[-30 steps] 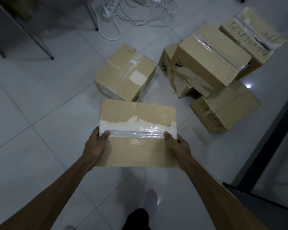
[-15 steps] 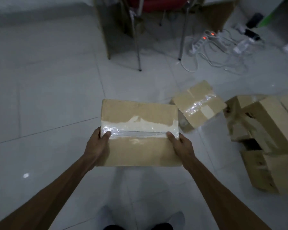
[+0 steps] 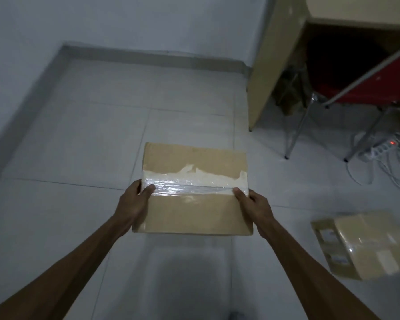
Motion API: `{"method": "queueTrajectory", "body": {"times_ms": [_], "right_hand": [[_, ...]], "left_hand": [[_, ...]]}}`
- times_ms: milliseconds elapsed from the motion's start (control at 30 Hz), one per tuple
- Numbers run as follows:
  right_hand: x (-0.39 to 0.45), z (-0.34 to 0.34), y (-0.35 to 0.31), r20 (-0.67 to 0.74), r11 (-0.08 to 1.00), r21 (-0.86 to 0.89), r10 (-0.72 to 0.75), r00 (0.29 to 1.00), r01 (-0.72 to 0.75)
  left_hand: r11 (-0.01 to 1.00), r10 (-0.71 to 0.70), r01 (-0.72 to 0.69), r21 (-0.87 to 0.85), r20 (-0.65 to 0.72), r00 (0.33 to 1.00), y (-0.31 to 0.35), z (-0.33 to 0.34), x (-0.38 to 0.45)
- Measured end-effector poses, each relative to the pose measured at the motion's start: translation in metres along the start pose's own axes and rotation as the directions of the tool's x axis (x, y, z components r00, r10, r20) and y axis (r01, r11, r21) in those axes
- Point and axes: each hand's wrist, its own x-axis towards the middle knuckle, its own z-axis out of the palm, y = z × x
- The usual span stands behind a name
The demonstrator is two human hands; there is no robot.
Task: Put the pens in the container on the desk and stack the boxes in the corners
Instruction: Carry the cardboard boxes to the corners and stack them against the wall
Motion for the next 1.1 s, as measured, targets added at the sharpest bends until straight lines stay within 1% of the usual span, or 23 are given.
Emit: {"method": "queueTrajectory", "body": {"times_ms": [133,300,433,600,767,833,1033,1100], "right_hand": [[0.026,0.046,-0.059,0.077,0.998,-0.05,-0.044,0.996,0.048],[0.068,0.097,-0.142,0.146,0.99,-0.085,-0.099,0.984,0.112],[0.113,0.139,-0.211,0.194,0.985,-0.084,-0.131,0.972,0.149],[0.165,0.19,-0.29,0.244,0.979,-0.092,-0.153,0.958,0.18],[0.216,0.251,-0.372,0.281,0.971,-0.125,-0.161,0.946,0.203],[0.225,0.266,-0.394,0.277,0.969,-0.138,-0.16,0.947,0.204],[0.282,0.362,-0.488,0.292,0.963,-0.151,-0.172,0.941,0.223],[0.302,0.395,-0.515,0.27,0.959,-0.167,-0.18,0.946,0.23]], "left_hand": [[1.0,0.002,-0.003,-0.027,-0.057,0.998,0.008,-0.059,0.034],[0.997,-0.034,0.026,-0.076,-0.115,0.993,0.031,-0.122,0.089],[0.996,-0.034,0.021,-0.089,-0.149,0.988,0.061,-0.168,0.15],[0.99,-0.071,0.048,-0.13,-0.18,0.981,0.091,-0.226,0.219],[0.988,-0.092,0.061,-0.143,-0.222,0.971,0.114,-0.284,0.294],[0.991,-0.076,0.048,-0.125,-0.234,0.969,0.119,-0.298,0.312],[0.997,-0.031,0.014,-0.074,-0.235,0.972,0.128,-0.385,0.424],[0.997,-0.048,0.03,-0.077,-0.235,0.971,0.127,-0.413,0.464]]}}
